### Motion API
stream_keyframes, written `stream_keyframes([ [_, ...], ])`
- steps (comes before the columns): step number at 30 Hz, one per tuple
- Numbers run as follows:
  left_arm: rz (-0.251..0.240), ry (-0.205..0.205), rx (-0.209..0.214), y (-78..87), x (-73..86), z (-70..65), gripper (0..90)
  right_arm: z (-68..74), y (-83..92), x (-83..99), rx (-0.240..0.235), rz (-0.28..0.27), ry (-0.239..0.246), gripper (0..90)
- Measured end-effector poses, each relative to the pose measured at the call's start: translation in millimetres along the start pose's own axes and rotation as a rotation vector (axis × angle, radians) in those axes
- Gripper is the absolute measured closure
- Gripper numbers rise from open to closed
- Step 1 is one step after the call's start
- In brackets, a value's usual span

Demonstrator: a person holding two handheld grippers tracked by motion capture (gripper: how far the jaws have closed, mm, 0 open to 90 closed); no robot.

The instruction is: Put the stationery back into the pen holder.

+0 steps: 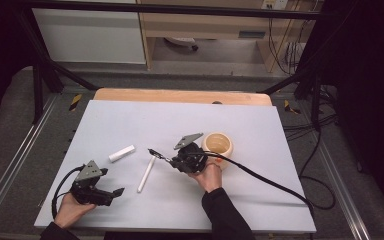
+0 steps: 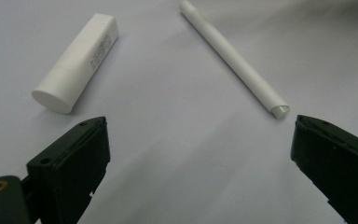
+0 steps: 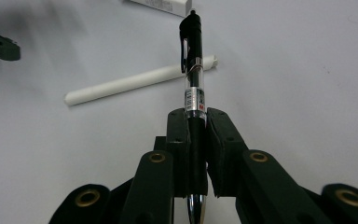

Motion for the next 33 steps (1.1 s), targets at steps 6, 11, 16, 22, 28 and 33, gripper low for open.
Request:
stream_keyframes([
  [6, -0.008, -0.077, 0.005, 2.3, -10.8, -13.4, 4.5, 3.6, 20.7, 8.6, -0.048, 0.011, 0.015, 80.4],
  [11, -0.001, -0.155, -0.008, 2.5, -20.3, -25.8, 4.5, 6.5, 31.3, 20.0, -0.079, 0.026, 0.028, 80.4],
  [16, 0.023, -0.238, -0.04, -2.4, -30.6, -36.1, 4.5, 10.9, 36.4, 32.1, -0.098, 0.044, 0.044, 80.4],
  [22, 0.023, -0.366, -0.088, -5.3, -43.7, -49.9, 6.4, 20.4, 40.2, 43.1, -0.123, 0.06, 0.09, 80.4],
  [28, 0.031, -0.492, -0.144, -12.1, -54.9, -66.2, 7.3, 26.0, 43.6, 51.4, -0.156, 0.062, 0.096, 80.3],
  [33, 0.033, -0.584, -0.183, -17.1, -64.3, -79.1, 9.1, 28.4, 46.3, 57.3, -0.169, 0.066, 0.099, 80.3],
])
Point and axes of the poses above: each handheld gripper's, and its own axes: y roughly backward along the jaws, x roughly out of its underside, z roughly to its left, the point moved 7 cm from there along -y, roughly forward along the jaws, and after that the axes turned 14 degrees about z, right-handed, at the moved point
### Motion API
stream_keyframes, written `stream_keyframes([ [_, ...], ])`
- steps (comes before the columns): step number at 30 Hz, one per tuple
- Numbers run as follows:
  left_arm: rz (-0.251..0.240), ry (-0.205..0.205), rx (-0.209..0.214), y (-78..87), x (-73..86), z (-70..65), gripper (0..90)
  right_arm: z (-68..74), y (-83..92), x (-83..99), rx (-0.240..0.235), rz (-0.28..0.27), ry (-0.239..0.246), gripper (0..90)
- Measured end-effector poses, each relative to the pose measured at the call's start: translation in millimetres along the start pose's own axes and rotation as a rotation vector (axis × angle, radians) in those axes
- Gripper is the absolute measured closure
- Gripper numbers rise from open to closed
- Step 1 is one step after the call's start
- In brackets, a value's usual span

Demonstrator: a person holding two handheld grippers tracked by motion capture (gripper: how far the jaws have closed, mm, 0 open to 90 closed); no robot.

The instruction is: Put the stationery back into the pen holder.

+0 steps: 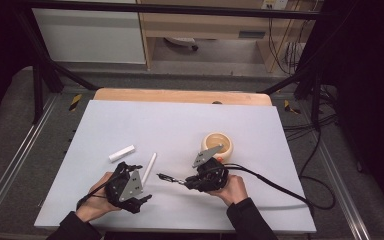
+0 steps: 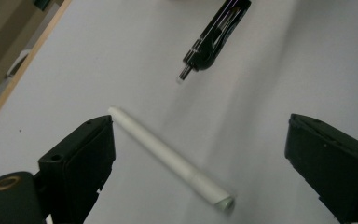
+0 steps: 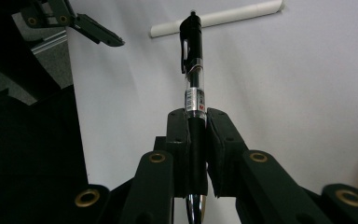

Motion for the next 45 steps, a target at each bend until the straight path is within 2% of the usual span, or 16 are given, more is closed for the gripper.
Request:
stream_keyframes([
  [8, 0.0, -0.16, -0.083, -6.3, -25.2, -12.1, 16.8, 1.8, -0.3, 7.3, -0.012, 0.017, -0.003, 80.4],
  [10, 0.016, -0.217, -0.108, -7.9, -30.8, -13.7, 18.8, 1.4, -0.5, 8.1, -0.014, 0.016, -0.003, 80.4],
  [17, 0.008, -0.336, -0.209, -17.2, -44.9, -19.7, 30.3, 1.8, -0.9, 8.2, -0.021, 0.006, -0.002, 80.4],
  [28, -0.024, -0.432, -0.304, -29.5, -63.2, -28.6, 49.6, 0.5, 0.1, 7.4, -0.021, 0.006, -0.013, 80.4],
  [31, -0.009, -0.476, -0.322, -31.5, -66.8, -30.9, 55.1, -0.3, -0.1, 7.0, -0.018, 0.006, -0.02, 80.4],
  [37, -0.027, -0.513, -0.346, -35.1, -73.9, -36.6, 67.1, -0.6, 0.7, 6.8, -0.014, 0.005, -0.02, 80.4],
  [40, -0.019, -0.532, -0.372, -35.6, -76.5, -37.4, 72.4, 0.1, 1.1, 7.1, -0.017, 0.007, -0.02, 80.4],
  [43, -0.01, -0.547, -0.377, -36.8, -78.4, -39.0, 76.9, 0.4, 1.4, 7.3, -0.014, 0.007, -0.021, 80.4],
  [45, -0.01, -0.557, -0.392, -37.6, -79.5, -40.1, 77.6, 0.1, 2.3, 7.6, -0.011, 0.009, -0.022, 80.4],
])
Point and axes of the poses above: each handheld gripper's, and its own axes: y roughly backward along the jaws, x roughly out of its underside, z roughly to its left, the point moved 7 cm from there along -y, roughly forward along the jaws, and after that the axes turned 14 degrees about z, right-handed, at the moved point
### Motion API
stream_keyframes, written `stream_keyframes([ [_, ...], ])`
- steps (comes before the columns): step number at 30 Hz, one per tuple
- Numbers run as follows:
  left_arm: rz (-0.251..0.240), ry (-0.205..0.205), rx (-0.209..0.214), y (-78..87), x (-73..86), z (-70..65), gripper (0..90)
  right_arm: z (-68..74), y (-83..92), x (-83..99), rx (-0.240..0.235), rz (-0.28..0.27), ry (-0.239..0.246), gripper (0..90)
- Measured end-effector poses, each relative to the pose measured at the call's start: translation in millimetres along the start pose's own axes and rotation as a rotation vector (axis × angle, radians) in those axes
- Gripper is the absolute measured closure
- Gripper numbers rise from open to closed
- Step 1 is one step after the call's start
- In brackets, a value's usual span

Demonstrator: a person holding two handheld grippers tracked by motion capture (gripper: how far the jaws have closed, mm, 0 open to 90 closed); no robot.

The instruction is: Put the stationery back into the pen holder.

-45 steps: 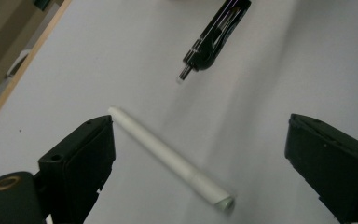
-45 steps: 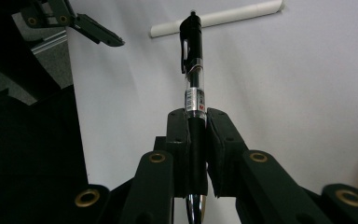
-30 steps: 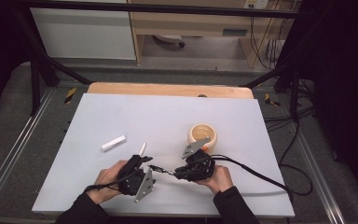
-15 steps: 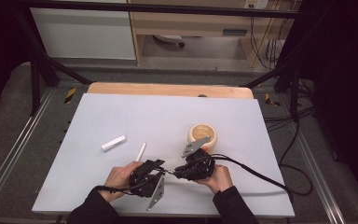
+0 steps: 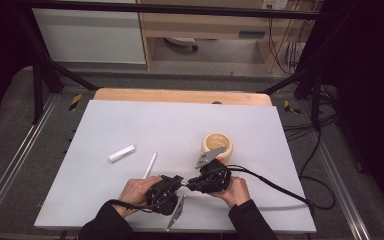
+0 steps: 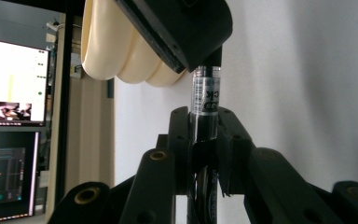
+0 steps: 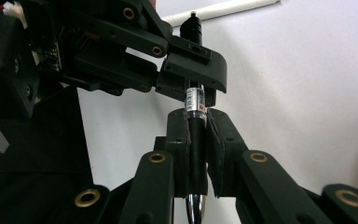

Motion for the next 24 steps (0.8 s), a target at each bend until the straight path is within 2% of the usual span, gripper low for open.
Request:
stream_keyframes([
  [6, 0.029, -0.048, -0.042, 0.0, -1.5, -0.2, 78.1, 0.1, 0.1, 0.3, 0.004, 0.002, -0.005, 80.3],
  [11, 0.03, -0.049, -0.055, 0.8, -1.4, 1.2, 78.8, 0.5, 1.0, 0.3, 0.009, -0.007, -0.002, 80.0],
  [17, 0.034, -0.021, -0.05, 1.1, -0.1, 3.3, 79.0, 0.9, 2.6, -0.5, 0.024, -0.035, -0.002, 78.2],
  [22, 0.049, 0.02, -0.038, 0.1, 4.4, 5.5, 79.1, -1.4, 6.9, 3.0, 0.056, -0.076, -0.005, 69.3],
  [24, 0.057, 0.036, -0.027, -0.2, 7.1, 5.8, 79.1, -3.8, 11.2, 5.9, 0.068, -0.107, -0.027, 64.3],
])
Point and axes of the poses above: each handheld gripper's, and its own axes: y roughly backward along the jaws, x roughly out of its underside, z roughly to its left, the point moved 7 cm from there along -y, roughly forward along the jaws, and after that the axes turned 14 degrees about z, right-handed, at the moved point
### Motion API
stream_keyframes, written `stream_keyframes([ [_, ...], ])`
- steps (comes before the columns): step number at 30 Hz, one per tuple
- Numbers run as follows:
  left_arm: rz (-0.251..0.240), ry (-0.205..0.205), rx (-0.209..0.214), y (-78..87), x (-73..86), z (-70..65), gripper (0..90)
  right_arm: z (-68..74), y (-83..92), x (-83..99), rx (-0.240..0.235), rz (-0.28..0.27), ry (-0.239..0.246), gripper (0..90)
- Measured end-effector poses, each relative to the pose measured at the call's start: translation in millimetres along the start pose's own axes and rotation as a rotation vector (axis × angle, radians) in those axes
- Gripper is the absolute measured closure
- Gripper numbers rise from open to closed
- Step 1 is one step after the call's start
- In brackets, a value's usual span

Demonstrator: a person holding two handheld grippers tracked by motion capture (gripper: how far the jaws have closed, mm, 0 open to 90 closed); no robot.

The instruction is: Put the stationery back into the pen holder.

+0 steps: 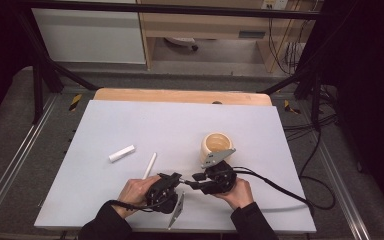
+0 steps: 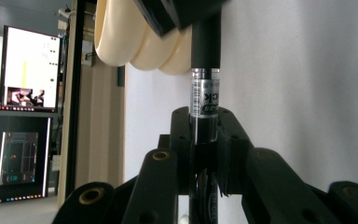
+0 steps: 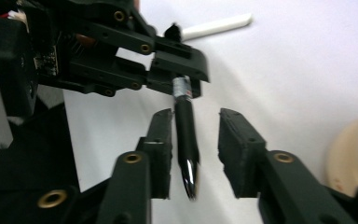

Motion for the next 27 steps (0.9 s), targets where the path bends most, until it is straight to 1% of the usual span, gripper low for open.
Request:
stream_keyframes([
  [1, 0.007, -0.001, 0.006, -0.1, 1.4, 0.4, 79.0, -1.7, 2.6, 1.5, 0.005, -0.015, -0.005, 61.8],
  [2, 0.0, 0.012, 0.013, -0.6, 1.9, -0.5, 79.0, -3.5, 5.1, 2.7, 0.015, -0.031, -0.016, 59.5],
  [4, 0.003, 0.026, 0.025, -1.5, 3.3, -1.6, 79.1, -6.2, 10.3, 6.4, 0.025, -0.053, -0.038, 53.4],
  [5, 0.005, 0.032, 0.032, -2.0, 4.2, -1.8, 79.1, -8.0, 12.1, 8.0, 0.033, -0.07, -0.041, 49.7],
  [7, 0.009, 0.04, 0.039, -2.3, 5.0, -2.1, 79.1, -10.4, 15.2, 12.8, 0.044, -0.081, -0.057, 44.7],
  [8, 0.013, 0.054, 0.053, -2.7, 6.8, -2.4, 79.0, -11.2, 16.1, 15.7, 0.041, -0.083, -0.066, 43.0],
  [11, 0.021, 0.084, 0.076, -2.7, 9.6, -1.8, 79.1, -13.4, 17.2, 23.7, 0.034, -0.095, -0.09, 35.8],
  [12, 0.021, 0.099, 0.082, -2.9, 10.4, -1.5, 79.1, -14.9, 17.3, 26.3, 0.037, -0.101, -0.096, 32.7],
  [13, 0.023, 0.109, 0.089, -2.9, 11.5, -0.9, 79.0, -16.3, 17.7, 29.2, 0.037, -0.098, -0.112, 29.5],
  [15, 0.017, 0.146, 0.104, -3.2, 13.2, -0.1, 79.0, -20.6, 17.6, 34.3, 0.032, -0.1, -0.145, 22.2],
  [17, 0.022, 0.175, 0.122, -3.5, 15.9, 0.9, 79.0, -25.6, 17.5, 39.4, 0.025, -0.102, -0.186, 18.0],
  [18, 0.025, 0.186, 0.129, -3.7, 17.4, 1.3, 79.0, -27.9, 17.4, 42.1, 0.024, -0.106, -0.199, 16.6],
  [20, 0.03, 0.209, 0.147, -4.1, 19.7, 1.2, 79.0, -32.4, 16.8, 46.9, 0.042, -0.117, -0.213, 12.6],
  [23, 0.032, 0.26, 0.171, -4.5, 22.6, 0.8, 79.0, -38.9, 15.2, 54.3, 0.078, -0.112, -0.231, 6.6],
  [26, 0.034, 0.321, 0.199, -5.3, 25.9, 1.8, 79.0, -43.9, 13.8, 61.7, 0.092, -0.103, -0.243, 4.2],
  [27, 0.045, 0.33, 0.209, -5.4, 27.8, 3.0, 79.0, -45.5, 13.5, 64.0, 0.095, -0.102, -0.244, 3.7],
])
Point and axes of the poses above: each handheld gripper's, and its own axes: y roughly backward along the jaws, x roughly out of its underside, z roughly to its left, the point moved 7 cm from there along -y, roughly forward along the jaws, and after that the axes turned 14 degrees about z, right-handed, at the moved point
